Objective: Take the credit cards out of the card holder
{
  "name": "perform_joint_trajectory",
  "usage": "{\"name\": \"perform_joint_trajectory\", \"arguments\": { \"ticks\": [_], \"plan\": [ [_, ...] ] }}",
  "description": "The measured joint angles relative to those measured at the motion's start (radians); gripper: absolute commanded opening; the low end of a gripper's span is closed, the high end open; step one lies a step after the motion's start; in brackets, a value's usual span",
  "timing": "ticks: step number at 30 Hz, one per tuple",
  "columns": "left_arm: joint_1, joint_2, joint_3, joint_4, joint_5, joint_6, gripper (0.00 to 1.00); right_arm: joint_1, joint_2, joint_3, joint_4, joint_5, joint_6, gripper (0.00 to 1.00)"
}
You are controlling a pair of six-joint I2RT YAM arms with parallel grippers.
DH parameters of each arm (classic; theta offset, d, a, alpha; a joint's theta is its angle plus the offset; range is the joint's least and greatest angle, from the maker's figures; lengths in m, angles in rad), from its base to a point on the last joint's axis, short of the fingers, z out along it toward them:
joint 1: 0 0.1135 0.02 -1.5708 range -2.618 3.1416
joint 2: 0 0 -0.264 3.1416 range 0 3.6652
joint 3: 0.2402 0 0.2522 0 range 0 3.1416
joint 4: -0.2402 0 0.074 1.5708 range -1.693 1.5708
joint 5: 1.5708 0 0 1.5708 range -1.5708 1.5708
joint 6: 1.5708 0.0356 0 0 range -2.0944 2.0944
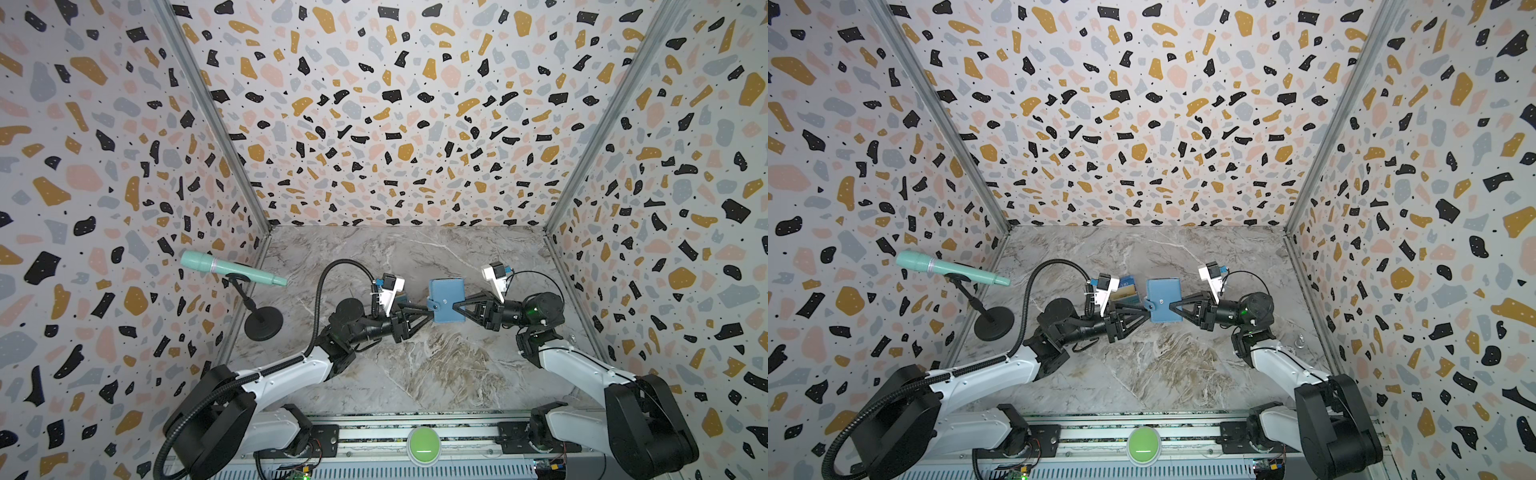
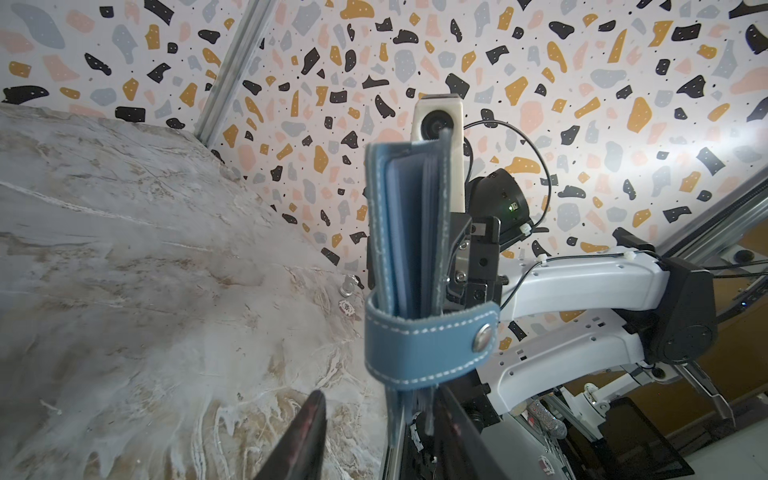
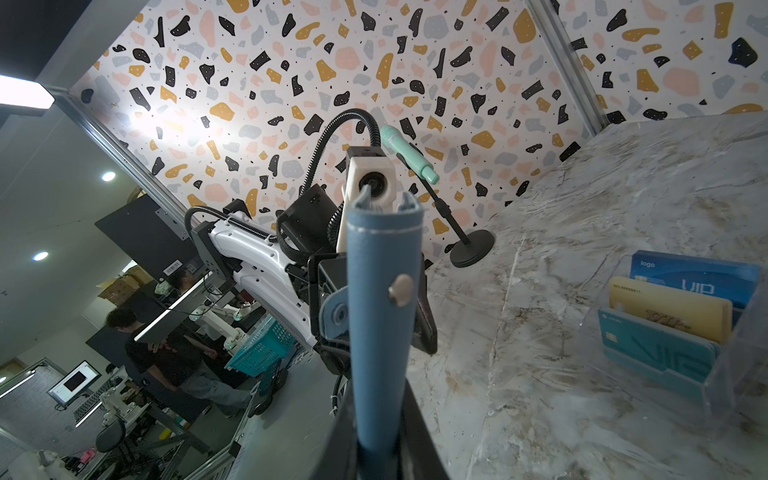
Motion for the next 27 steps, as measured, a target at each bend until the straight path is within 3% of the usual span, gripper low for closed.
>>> {"name": "perform_joint_trajectory", "arguments": {
  "ticks": [5,19,27],
  "plan": [
    [0.0,-0.002,0.0,0.003,0.005,-0.004,0.34,0.0,0.007,0.0,0.035,-0.004,0.03,0.0],
    [0.0,-0.002,0.0,0.044,0.023,-0.023,0.33,0.057,0.037,0.0,0.134,-0.01,0.082,0.0],
    [0.0,-0.007,-0.004,0.063,0.026,-0.042,0.22,0.072,0.077,0.0,0.194,-0.011,0.115,0.0]
  ]
}}
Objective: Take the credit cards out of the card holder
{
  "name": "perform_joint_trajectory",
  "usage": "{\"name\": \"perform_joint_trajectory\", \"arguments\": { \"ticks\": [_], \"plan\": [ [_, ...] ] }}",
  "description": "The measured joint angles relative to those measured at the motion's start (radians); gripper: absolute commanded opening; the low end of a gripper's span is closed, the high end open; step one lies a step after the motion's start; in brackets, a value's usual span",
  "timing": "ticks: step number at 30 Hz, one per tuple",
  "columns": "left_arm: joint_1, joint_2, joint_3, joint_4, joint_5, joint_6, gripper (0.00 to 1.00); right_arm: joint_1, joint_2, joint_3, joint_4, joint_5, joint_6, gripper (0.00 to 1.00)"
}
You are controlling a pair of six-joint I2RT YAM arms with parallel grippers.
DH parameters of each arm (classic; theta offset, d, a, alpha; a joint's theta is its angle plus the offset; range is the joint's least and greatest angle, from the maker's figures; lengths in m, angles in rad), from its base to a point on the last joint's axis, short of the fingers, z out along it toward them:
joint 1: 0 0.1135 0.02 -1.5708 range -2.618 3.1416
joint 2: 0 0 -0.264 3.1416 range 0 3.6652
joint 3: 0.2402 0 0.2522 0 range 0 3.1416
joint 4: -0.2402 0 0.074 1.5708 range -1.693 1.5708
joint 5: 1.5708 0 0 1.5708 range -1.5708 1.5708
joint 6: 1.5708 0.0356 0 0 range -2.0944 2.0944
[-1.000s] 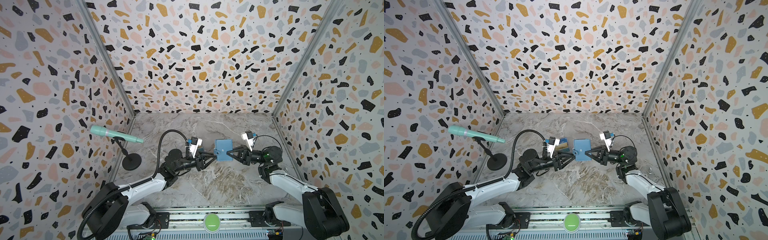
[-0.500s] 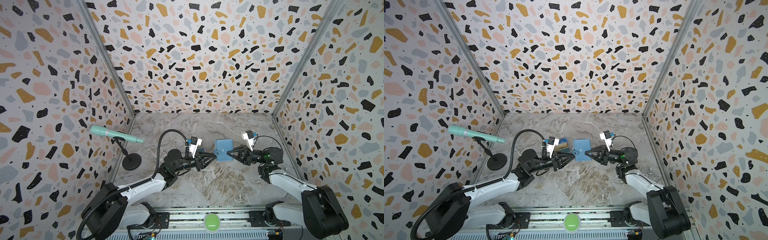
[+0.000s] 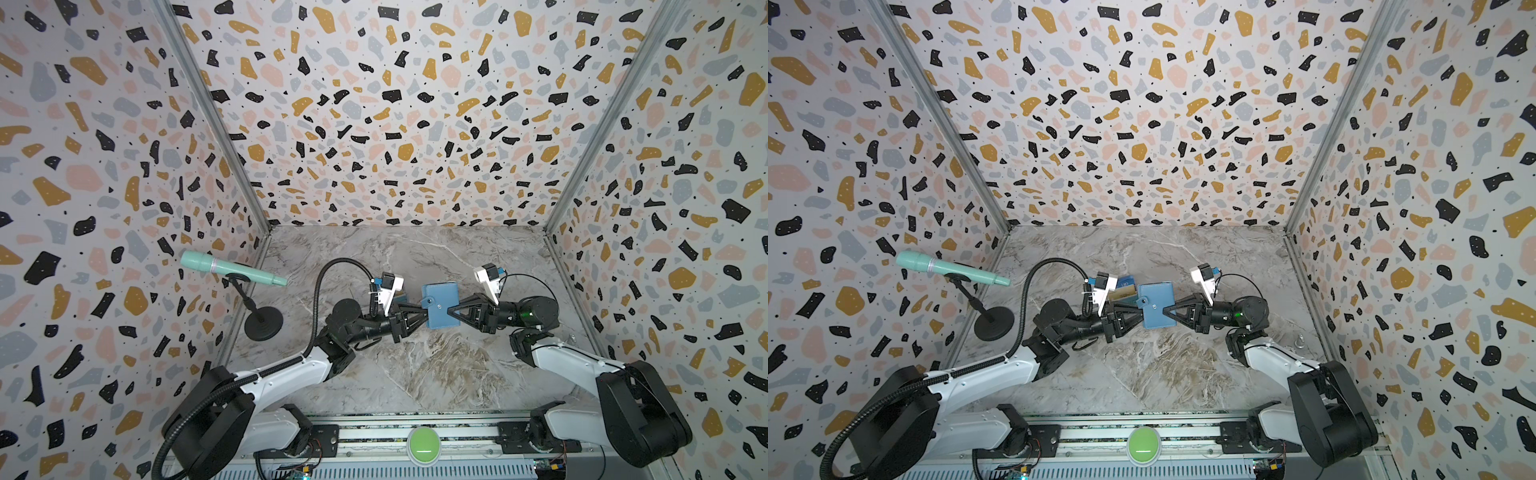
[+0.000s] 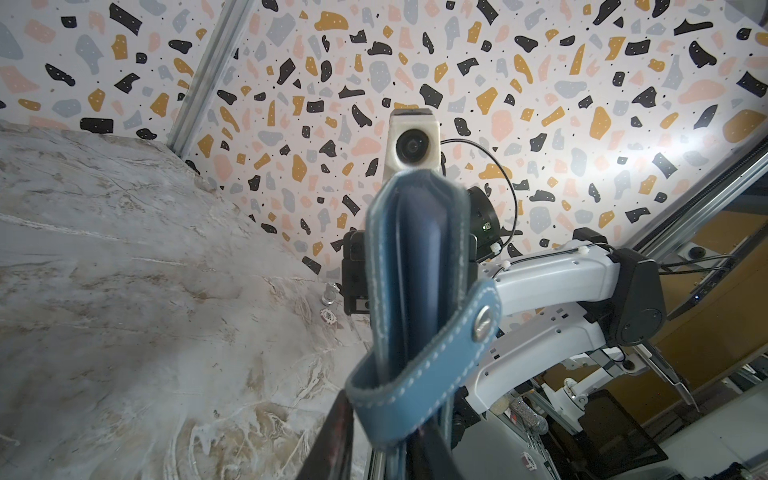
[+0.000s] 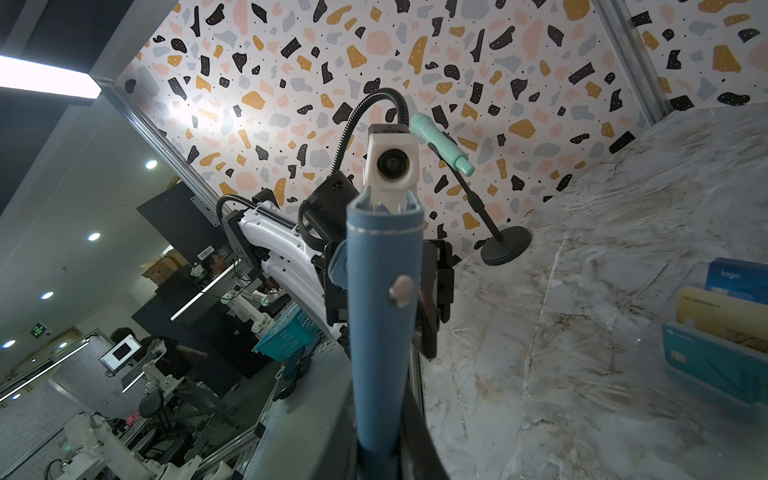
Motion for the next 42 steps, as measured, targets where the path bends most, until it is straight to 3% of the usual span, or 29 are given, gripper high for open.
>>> {"name": "perform_joint_trajectory", "arguments": {
  "ticks": [3,7,10,17,21,24,28,31,35,42],
  "plan": [
    [0.0,-0.003,-0.01,0.024,0.0,-0.019,0.16,0.001,0.014,0.0,0.013,-0.001,0.006,0.1],
    [0.0,-0.009,-0.013,0.035,-0.002,-0.042,0.01,0.001,0.024,0.009,-0.001,0.0,-0.005,0.21],
    [0.0,-0.017,-0.013,0.046,-0.002,-0.049,0.0,0.001,0.023,0.029,-0.065,0.002,-0.044,0.26],
    [0.0,-0.028,-0.013,0.047,-0.013,-0.058,0.0,0.01,-0.028,0.093,-0.393,0.037,-0.249,0.64],
    [0.001,-0.043,-0.003,-0.026,-0.047,-0.029,0.0,0.017,-0.095,0.183,-0.73,0.142,-0.463,0.7],
    [0.001,-0.056,0.04,-0.182,-0.104,0.034,0.0,0.04,-0.156,0.267,-0.979,0.302,-0.623,0.71],
    [0.001,-0.062,0.111,-0.386,-0.21,0.116,0.0,0.126,-0.216,0.358,-1.201,0.534,-0.771,0.63],
    [0.005,-0.073,0.12,-0.463,-0.276,0.143,0.0,0.212,-0.213,0.402,-1.299,0.68,-0.837,0.59],
    [0.007,-0.079,0.12,-0.549,-0.341,0.158,0.0,0.296,-0.166,0.423,-1.355,0.79,-0.873,0.59],
    [0.007,-0.091,0.12,-0.615,-0.396,0.162,0.0,0.359,-0.098,0.427,-1.423,0.935,-0.886,0.71]
  ]
}}
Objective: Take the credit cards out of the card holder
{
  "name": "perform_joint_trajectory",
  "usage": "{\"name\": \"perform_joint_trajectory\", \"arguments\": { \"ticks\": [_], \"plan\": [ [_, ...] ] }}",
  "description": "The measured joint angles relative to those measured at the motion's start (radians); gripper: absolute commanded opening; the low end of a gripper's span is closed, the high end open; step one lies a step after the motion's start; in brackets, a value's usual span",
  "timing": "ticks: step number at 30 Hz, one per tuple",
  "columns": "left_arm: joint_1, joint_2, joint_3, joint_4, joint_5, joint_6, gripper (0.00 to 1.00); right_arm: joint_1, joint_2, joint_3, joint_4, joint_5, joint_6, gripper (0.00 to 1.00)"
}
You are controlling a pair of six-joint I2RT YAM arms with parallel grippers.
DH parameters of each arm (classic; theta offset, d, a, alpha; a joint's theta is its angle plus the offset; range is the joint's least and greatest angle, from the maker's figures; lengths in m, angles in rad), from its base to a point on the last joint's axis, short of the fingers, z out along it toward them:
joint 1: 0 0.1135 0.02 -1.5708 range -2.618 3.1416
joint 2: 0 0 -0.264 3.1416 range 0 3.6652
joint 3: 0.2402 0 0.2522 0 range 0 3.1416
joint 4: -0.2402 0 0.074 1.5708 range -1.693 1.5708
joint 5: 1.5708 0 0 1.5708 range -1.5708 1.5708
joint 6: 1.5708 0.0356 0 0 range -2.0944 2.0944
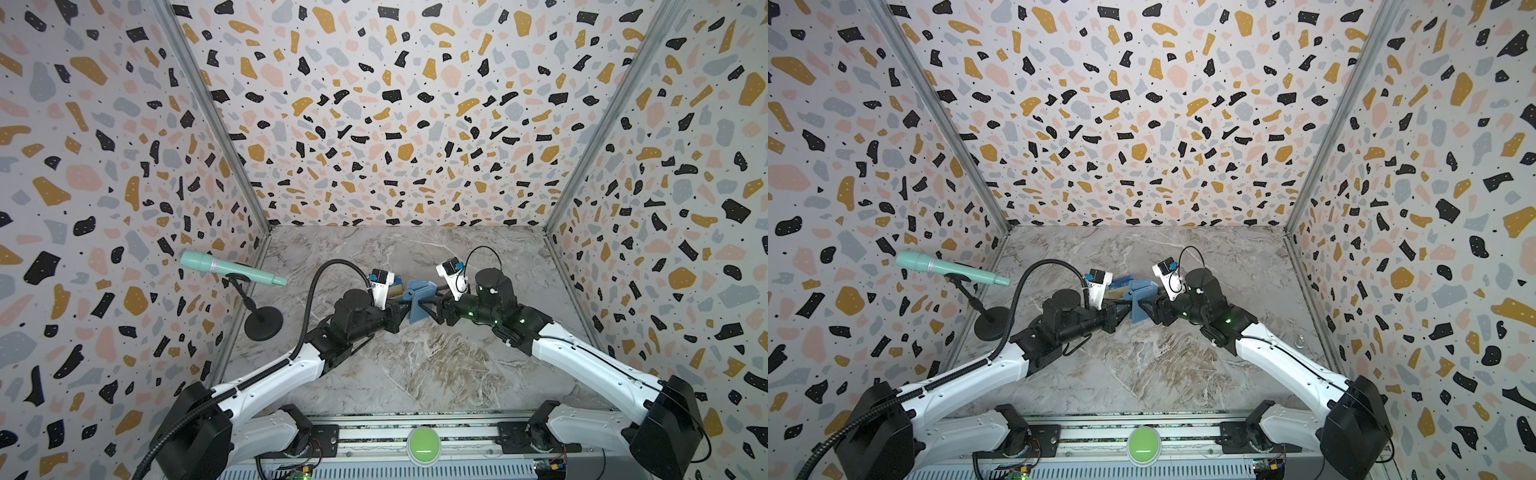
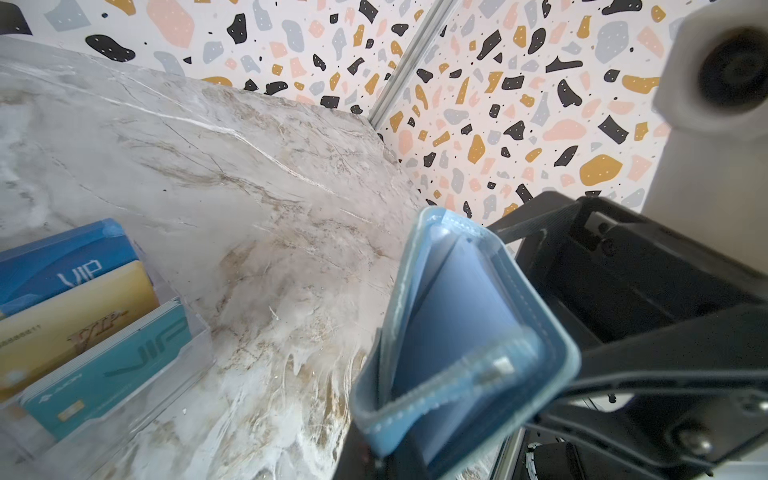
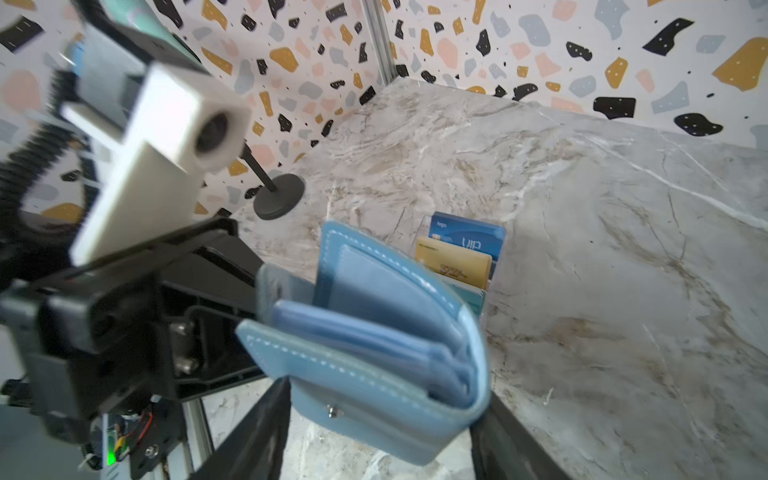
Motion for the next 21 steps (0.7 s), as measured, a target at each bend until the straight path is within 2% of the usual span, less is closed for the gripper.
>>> {"name": "perform_joint_trajectory", "arguments": {
  "ticks": [4,7,12,16,21],
  "plan": [
    [0.001,-0.008,0.0,0.013,0.0,0.0,0.0,-0.005,-0.013,0.0,-0.031,0.055,0.0,0.71],
    [0.006,-0.008,0.0,0.015,0.001,-0.001,0.0,-0.025,-0.032,0.0,-0.043,0.056,0.0,0.69],
    [0.013,-0.008,0.0,0.033,0.004,-0.006,0.0,-0.035,-0.052,0.0,-0.04,-0.02,0.006,0.66],
    [0.018,-0.008,0.0,0.039,0.004,-0.011,0.0,-0.016,-0.049,0.0,-0.021,-0.079,0.032,0.71],
    [0.021,-0.007,0.0,0.047,0.003,-0.017,0.0,0.036,-0.019,0.0,0.006,-0.074,0.066,0.72]
  ]
}}
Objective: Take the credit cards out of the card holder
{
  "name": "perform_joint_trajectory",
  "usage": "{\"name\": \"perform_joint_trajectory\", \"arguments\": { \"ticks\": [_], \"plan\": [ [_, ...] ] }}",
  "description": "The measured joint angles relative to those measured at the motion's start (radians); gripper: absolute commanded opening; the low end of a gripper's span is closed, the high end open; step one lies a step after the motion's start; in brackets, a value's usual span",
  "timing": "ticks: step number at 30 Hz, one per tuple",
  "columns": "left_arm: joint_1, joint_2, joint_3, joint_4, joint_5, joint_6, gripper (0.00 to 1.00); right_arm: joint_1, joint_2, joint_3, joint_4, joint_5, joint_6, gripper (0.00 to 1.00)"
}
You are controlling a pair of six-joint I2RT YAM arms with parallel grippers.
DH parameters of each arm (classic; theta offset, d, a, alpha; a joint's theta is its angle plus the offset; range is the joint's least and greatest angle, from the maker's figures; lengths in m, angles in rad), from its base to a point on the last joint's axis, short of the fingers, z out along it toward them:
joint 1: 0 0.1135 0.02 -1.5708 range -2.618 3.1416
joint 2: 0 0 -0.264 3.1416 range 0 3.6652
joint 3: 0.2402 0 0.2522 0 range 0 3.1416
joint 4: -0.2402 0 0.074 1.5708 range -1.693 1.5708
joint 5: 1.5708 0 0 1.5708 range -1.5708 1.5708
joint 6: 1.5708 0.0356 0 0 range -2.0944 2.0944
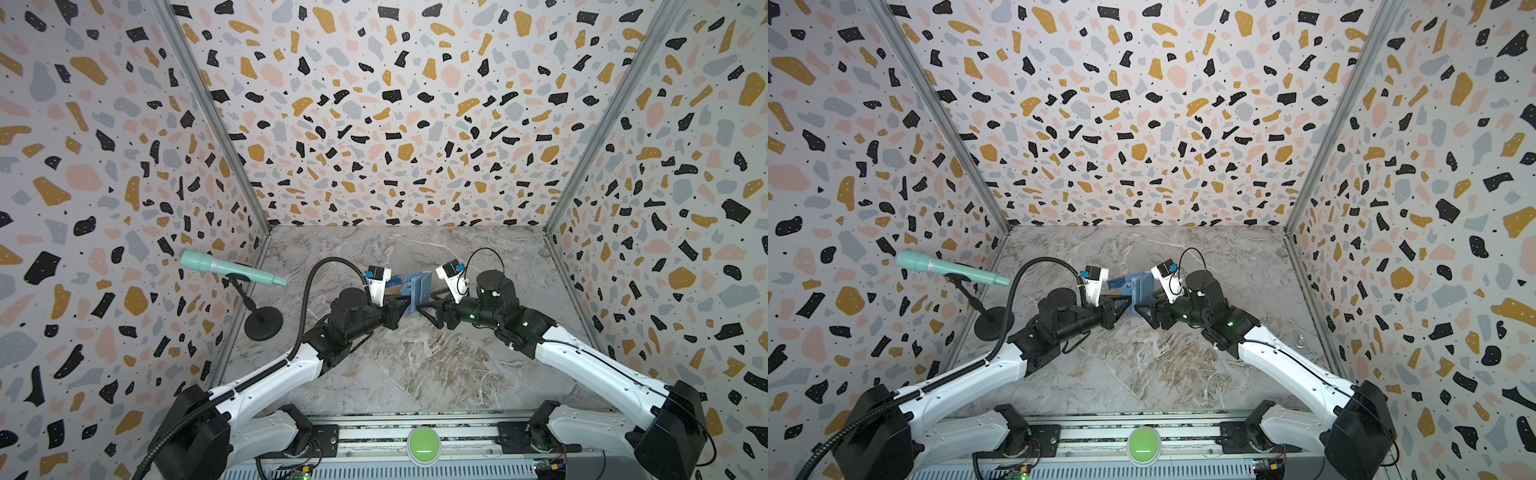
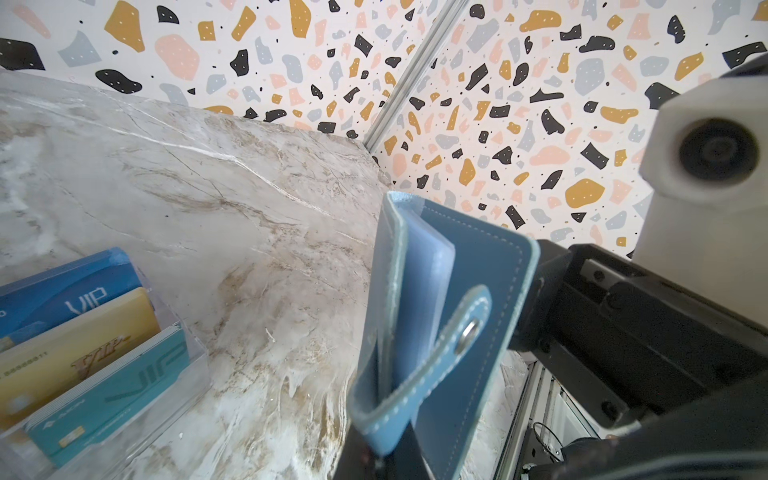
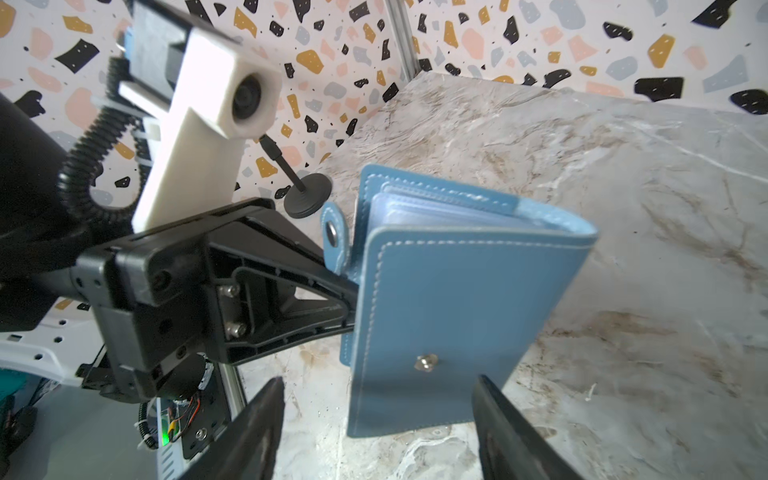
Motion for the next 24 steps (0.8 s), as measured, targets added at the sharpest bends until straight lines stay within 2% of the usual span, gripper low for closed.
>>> {"name": "perform_joint_trajectory", "arguments": {
  "ticks": [4,7,14,24],
  "plan": [
    [0.002,0.0,0.0,0.007,0.0,-0.005,0.0,0.053,0.048,0.018,-0.011,0.068,0.017,0.68],
    [0.005,0.0,0.0,0.007,-0.001,-0.01,0.0,0.081,0.077,0.046,-0.03,0.15,0.021,0.6],
    [0.012,-0.002,-0.005,0.008,-0.001,-0.012,0.0,0.092,0.081,0.068,-0.062,0.304,0.035,0.48],
    [0.019,-0.002,-0.018,0.009,0.008,-0.019,0.0,0.089,0.078,0.068,-0.104,0.386,0.036,0.28]
  ]
}}
